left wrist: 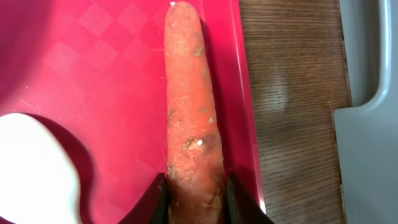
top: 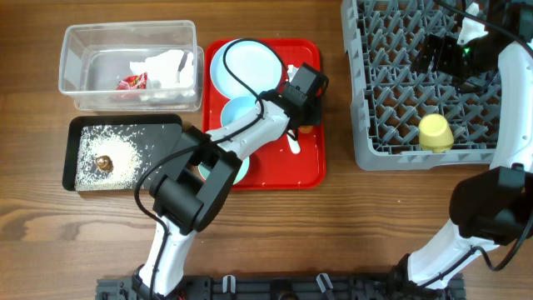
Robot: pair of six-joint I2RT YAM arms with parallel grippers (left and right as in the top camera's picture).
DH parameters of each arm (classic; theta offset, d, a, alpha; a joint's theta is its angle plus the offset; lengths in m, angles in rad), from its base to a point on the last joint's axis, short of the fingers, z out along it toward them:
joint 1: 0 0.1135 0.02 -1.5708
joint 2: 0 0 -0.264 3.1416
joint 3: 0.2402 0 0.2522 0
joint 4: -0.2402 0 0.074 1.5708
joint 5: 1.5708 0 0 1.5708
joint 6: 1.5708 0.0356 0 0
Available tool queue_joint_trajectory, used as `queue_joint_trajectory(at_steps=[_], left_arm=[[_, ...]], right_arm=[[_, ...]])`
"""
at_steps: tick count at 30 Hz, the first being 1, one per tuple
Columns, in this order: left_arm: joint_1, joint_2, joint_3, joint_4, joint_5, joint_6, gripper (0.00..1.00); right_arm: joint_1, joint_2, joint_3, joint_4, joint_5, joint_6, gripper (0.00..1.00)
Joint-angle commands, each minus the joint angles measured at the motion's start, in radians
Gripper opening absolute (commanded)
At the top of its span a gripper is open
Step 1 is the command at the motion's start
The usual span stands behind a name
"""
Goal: Sort waste into correct bins and load items into the dishwasher rack
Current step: 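Reach the left gripper to the carrot and grasp it, then carry the carrot to the black tray and release it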
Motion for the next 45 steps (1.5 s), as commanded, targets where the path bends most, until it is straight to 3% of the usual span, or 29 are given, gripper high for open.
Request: queue_joint_trajectory(at_steps=[1,4,7,9,11,13,23,25,26,28,31,40,45], left_arm=[[0.006,-0.009,0.011,-0.007,-0.024,0.013,0.15],[0.012,-0.093,0.011,-0.023,-0.024,0.113,0.18],[0.013,-0.127,0.010,-0.048,-0.054,0.195,0.34],[0.010,-0.070,0.010,-0.047,-0.053,0.210,0.39],[0.011,-0.030,0.010,-0.063,-0.054,0.222,0.34],[0.015,-0.050,0.011,-0.058,-0.059,0.219,0.36],[-0.012,0.064,0.011,0.068,-0.117,0.246,0.70],[-0.021,0.077,0.011,0.088,-0.117,0.276,0.67],[-0.021,0.077,0.011,0.088,-0.117,0.276,0.60],[-0.019,0.077,0.011,0.095,-0.117,0.276,0.33],[-0.019,0.063,0.011,0.091,-0.117,0.276,0.15],[-0.017,-0.151,0.011,0.000,-0.126,0.276,0.18],[-0.013,-0.313,0.011,-0.200,-0.306,0.275,0.18]], right_arm=[[0.001,-0.024,0.020,-0.003,0.010,-0.014,1.00],[0.001,-0.024,0.020,0.002,0.010,-0.014,1.00],[0.001,-0.024,0.020,0.003,0.010,-0.014,1.00],[0.001,-0.024,0.020,0.002,0.010,-0.014,1.00],[0.001,-0.024,0.020,-0.006,0.010,-0.014,1.00],[0.001,-0.024,0.020,-0.007,0.010,-0.013,1.00],[0.001,-0.024,0.020,-0.010,0.009,-0.013,1.00],[0.001,-0.024,0.020,-0.012,0.010,-0.014,1.00],[0.001,-0.024,0.020,-0.013,0.010,-0.014,1.00],[0.001,-0.024,0.020,-0.014,0.010,-0.014,1.00],[0.001,-0.024,0.020,-0.014,0.010,-0.014,1.00],[0.001,-0.024,0.020,-0.013,0.009,-0.014,1.00],[0.001,-0.024,0.020,-0.012,0.009,-0.013,1.00]])
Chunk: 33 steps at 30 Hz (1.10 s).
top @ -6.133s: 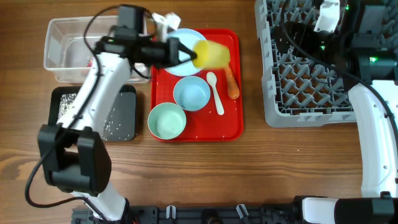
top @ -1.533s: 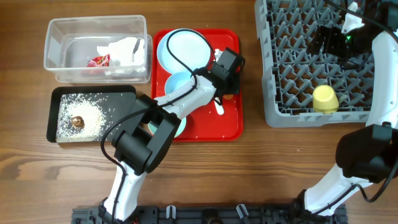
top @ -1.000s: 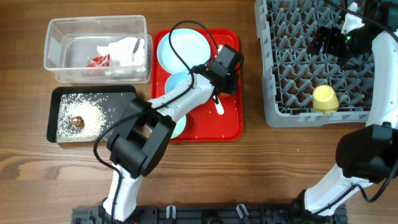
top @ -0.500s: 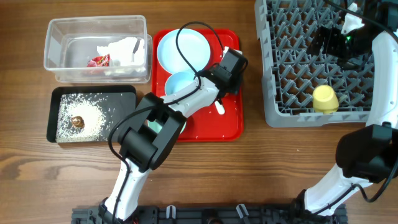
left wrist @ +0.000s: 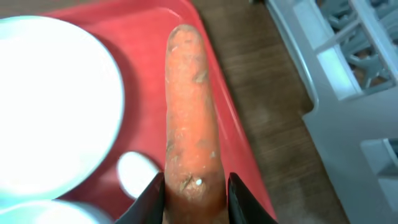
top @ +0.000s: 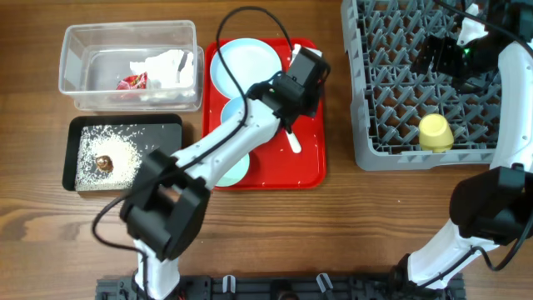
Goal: Sort waste into correct bins and load items into the dishwasher rack
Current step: 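Carry the carrot to the black tray and release it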
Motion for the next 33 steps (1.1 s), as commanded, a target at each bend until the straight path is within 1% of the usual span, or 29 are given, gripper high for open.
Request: queue_joint_trajectory(at_steps=[1,3,6,7,10,13,15,16,18,19,21,23,24,26,28,29,30,32,33], left_arm=[[0.001,-0.109,0.003,-0.100,-0.129,0.005,0.18],[0.019,-0.163,0.003,-0.204,-0.154,-0.036,0.20],[0.097,-0.238,0.003,-0.355,-0.154,-0.169,0.20],[0.125,-0.256,0.003,-0.396,-0.154,-0.193,0.20],[0.211,-0.284,0.003,-0.513,-0.151,-0.250,0.20],[0.303,-0.284,0.003,-0.656,-0.146,-0.349,0.20],[0.346,-0.284,0.003,-0.711,-0.127,-0.352,0.20],[0.380,-0.284,0.002,-0.743,-0.116,-0.382,0.20],[0.414,-0.282,-0.007,-0.770,-0.117,-0.393,0.19],[0.441,-0.282,-0.032,-0.772,-0.117,-0.399,0.18],[0.499,-0.282,-0.108,-0.769,-0.117,-0.468,0.20],[0.550,-0.282,-0.184,-0.752,-0.117,-0.507,0.20],[0.598,-0.282,-0.263,-0.706,-0.116,-0.557,0.18],[0.629,-0.282,-0.336,-0.634,-0.114,-0.597,0.16],[0.652,-0.282,-0.436,-0.479,-0.089,-0.610,0.16],[0.654,-0.282,-0.494,-0.372,-0.087,-0.632,0.18],[0.654,-0.282,-0.530,-0.299,-0.087,-0.636,0.22],[0.654,-0.282,-0.573,-0.216,-0.101,-0.636,0.32],[0.654,-0.282,-0.577,-0.211,-0.115,-0.635,0.38]], right_arm=[[0.001,-0.024,0.020,-0.001,0.009,-0.013,1.00],[0.001,-0.024,0.020,-0.002,0.009,-0.013,1.00],[0.001,-0.024,0.020,-0.002,0.009,-0.013,1.00],[0.001,-0.024,0.020,-0.002,0.009,-0.013,1.00],[0.001,-0.024,0.020,-0.003,0.009,-0.013,1.00],[0.001,-0.024,0.020,-0.004,0.009,-0.013,1.00],[0.001,-0.024,0.020,0.000,0.009,-0.013,1.00],[0.001,-0.024,0.020,0.000,0.009,-0.013,1.00],[0.001,-0.024,0.020,-0.001,0.009,-0.013,1.00],[0.001,-0.024,0.020,-0.001,0.009,-0.013,1.00],[0.001,-0.024,0.020,-0.001,0.009,-0.013,1.00],[0.001,-0.024,0.020,0.000,0.009,-0.013,1.00],[0.001,-0.024,0.020,0.000,0.009,-0.013,1.00],[0.001,-0.024,0.020,0.000,0.009,-0.013,1.00],[0.001,-0.024,0.020,-0.001,0.009,-0.013,1.00],[0.001,-0.024,0.020,-0.002,0.009,-0.013,0.99],[0.001,-0.024,0.020,-0.003,0.009,-0.013,1.00],[0.001,-0.024,0.020,-0.005,0.009,-0.013,1.00],[0.001,-0.024,0.020,-0.005,0.009,-0.013,1.00]])
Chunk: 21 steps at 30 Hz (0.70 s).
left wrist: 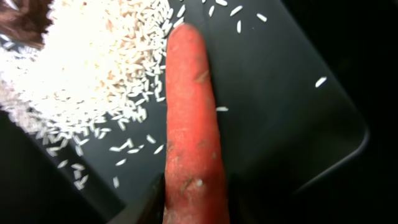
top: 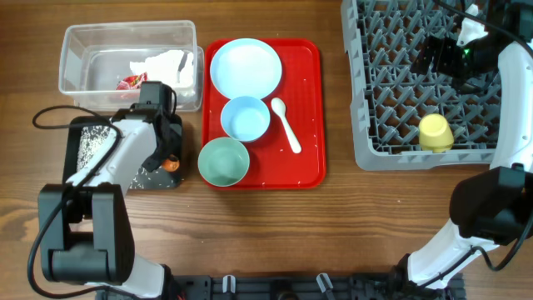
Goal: Sort waste into correct bins and load items into the dishwasher rack
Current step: 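Carry the carrot to the black tray and release it, then reach the right gripper to the light blue plate rim and grasp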
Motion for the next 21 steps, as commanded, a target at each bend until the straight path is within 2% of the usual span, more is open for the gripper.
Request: queue_joint_trajectory(at_steps=[1,3,4,7,9,13,16,21], left_arm=[[0.006,-0.013,-0.021,0.024,-0.050,-0.024,0.47],[0.006,-0.013,-0.019,0.026,-0.085,-0.023,0.55],[0.006,-0.015,-0.006,0.023,-0.089,0.000,0.63],[0.006,-0.044,0.086,-0.041,-0.091,0.069,0.71],[0.005,-0.090,0.154,-0.092,-0.092,0.071,0.72],[-0.031,-0.211,0.219,-0.093,-0.036,0.233,0.79],[-0.112,-0.298,0.219,-0.014,0.003,0.383,0.82],[-0.264,-0.321,0.219,0.099,0.002,0.460,0.86]], right_arm=[[0.001,-0.024,0.019,-0.002,0.009,-0.013,1.00],[0.001,-0.024,0.019,-0.001,0.009,-0.013,1.00],[0.001,-0.024,0.019,-0.001,0.009,-0.013,1.00],[0.001,-0.024,0.019,0.002,0.009,-0.013,1.00],[0.001,-0.024,0.019,-0.003,0.008,-0.013,1.00],[0.002,-0.024,0.019,-0.005,0.000,-0.010,1.00],[0.002,-0.024,0.019,-0.004,0.001,-0.011,1.00],[0.002,-0.024,0.019,-0.004,0.001,-0.011,1.00]])
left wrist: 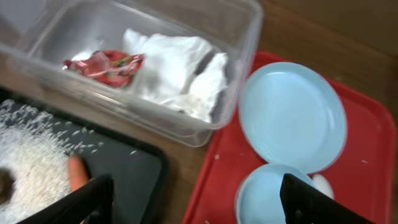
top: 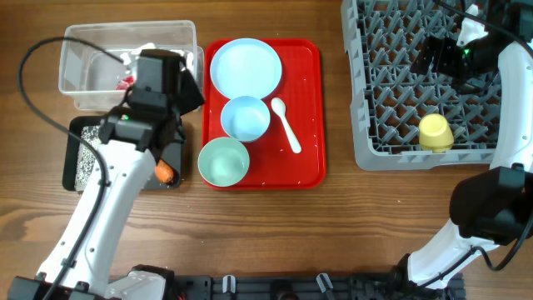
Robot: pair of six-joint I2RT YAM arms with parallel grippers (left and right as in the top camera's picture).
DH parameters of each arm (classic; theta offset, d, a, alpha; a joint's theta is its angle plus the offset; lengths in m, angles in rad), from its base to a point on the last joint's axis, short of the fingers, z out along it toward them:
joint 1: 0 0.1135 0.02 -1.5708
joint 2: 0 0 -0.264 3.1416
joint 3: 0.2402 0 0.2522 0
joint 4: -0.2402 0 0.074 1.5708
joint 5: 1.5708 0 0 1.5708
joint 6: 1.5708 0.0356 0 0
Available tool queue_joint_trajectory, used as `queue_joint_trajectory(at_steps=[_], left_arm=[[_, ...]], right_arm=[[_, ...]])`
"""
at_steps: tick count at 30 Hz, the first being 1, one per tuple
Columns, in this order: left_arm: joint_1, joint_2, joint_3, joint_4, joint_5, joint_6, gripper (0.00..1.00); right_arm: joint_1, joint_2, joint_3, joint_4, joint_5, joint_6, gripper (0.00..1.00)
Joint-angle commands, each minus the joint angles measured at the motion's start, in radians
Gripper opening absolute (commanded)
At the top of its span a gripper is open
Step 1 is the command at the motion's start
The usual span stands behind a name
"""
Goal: Sort waste into correct bins and load items into the dishwasher rack
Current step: 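Reach the right gripper to the light blue plate rim and grasp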
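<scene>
An orange carrot (top: pixel 164 172) lies at the near right corner of the black tray (top: pixel 83 167), beside scattered rice; the left wrist view shows its tip (left wrist: pixel 76 174). My left gripper (top: pixel 185 93) hangs open and empty, raised over the gap between the clear waste bin (top: pixel 75 50) and the red tray (top: pixel 308 167). The red tray carries a blue plate (top: pixel 246 67), a blue bowl (top: pixel 246 117), a green bowl (top: pixel 223 161) and a white spoon (top: pixel 287 125). My right gripper (top: pixel 437 54) hovers over the grey dishwasher rack (top: pixel 366 125); its jaws are not readable.
A yellow cup (top: pixel 435 131) lies in the rack. The clear bin (left wrist: pixel 249 37) holds white paper (left wrist: pixel 180 68) and a red wrapper (left wrist: pixel 102 62). A brown scrap sits on the rice, mostly hidden by my left arm. Bare wood runs along the table's near side.
My left gripper has let go of the carrot, which now lies in the black tray. The gripper has opened wide and stands higher, near the clear bin's right end. The right arm has not moved.
My left gripper was shut on the carrot at the red tray's right edge. Then it held the carrot raised over that tray. Then it held it low in the black tray beside the rice. Now the carrot rests there and the gripper is open above.
</scene>
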Motion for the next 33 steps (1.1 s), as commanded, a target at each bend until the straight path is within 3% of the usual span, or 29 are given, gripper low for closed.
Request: queue_joint_trajectory(at_steps=[1,19,23,27,29,31,33], left_arm=[[-0.079,-0.014,0.011,0.039,0.010,0.071,0.86],[-0.272,0.052,0.011,0.101,0.011,0.072,0.90],[-0.363,0.124,0.011,0.095,0.131,0.176,0.91],[-0.400,0.200,0.011,0.039,0.130,0.175,0.90],[-0.400,0.233,0.011,-0.009,0.133,0.139,0.88],[-0.400,0.236,0.011,-0.069,0.134,-0.016,0.91],[-0.399,0.235,0.011,-0.123,0.138,-0.148,0.86]], right_arm=[[0.001,-0.024,0.019,0.000,0.002,-0.011,1.00],[0.002,-0.024,0.019,0.005,-0.027,-0.012,1.00],[0.012,-0.024,0.019,0.024,-0.059,-0.014,1.00],[0.054,-0.024,0.018,0.029,-0.058,-0.014,1.00],[0.082,-0.024,0.009,0.042,-0.058,-0.013,1.00],[0.106,-0.019,0.006,0.052,-0.058,-0.013,1.00],[0.124,-0.017,0.006,0.062,-0.058,-0.013,1.00]])
